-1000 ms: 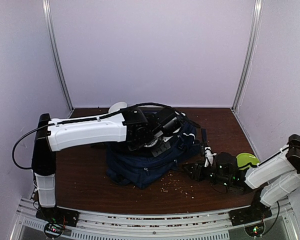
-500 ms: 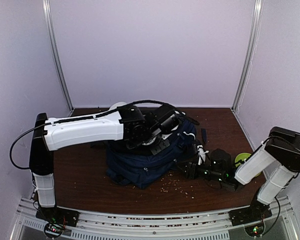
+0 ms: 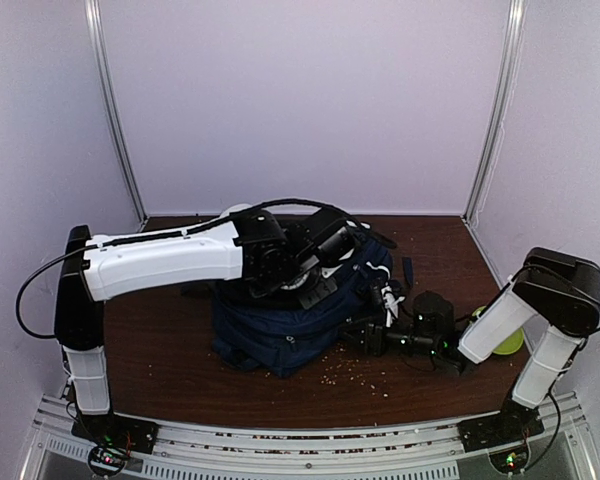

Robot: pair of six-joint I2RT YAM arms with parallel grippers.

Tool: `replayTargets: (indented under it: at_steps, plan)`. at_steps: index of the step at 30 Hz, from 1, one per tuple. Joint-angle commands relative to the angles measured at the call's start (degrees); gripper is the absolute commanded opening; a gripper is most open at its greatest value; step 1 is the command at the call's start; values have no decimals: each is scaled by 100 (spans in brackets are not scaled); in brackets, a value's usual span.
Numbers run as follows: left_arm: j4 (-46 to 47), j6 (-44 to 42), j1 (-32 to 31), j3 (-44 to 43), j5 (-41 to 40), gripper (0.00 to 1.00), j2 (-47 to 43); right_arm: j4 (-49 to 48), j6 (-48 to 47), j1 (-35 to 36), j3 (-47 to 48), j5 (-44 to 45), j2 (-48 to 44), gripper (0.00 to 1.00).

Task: Pack the student bag
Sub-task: Zip the student bag at the center of the board.

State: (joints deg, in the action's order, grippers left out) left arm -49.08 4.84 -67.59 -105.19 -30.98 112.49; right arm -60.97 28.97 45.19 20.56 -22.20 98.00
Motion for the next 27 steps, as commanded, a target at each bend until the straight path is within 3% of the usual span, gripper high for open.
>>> replayTargets:
  at_steps: [1,10,18,25,27]
  plan:
    - [425,6,-35,-46,-218,0,-445,-144,-180,-45,161,-316,111,51]
    - [364,-15,-35,-10,-341,0,-420,-342,-7,-34,55,-566,26,42]
    - [351,-36,-30,92,-481,0,-421,-375,130,194,-325,-846,-374,42]
    - [351,-41,-35,182,-511,0,-485,235,40,26,-673,487,-942,43]
    - [362,-41,-34,225,-506,0,-511,264,41,-77,-660,501,-901,43]
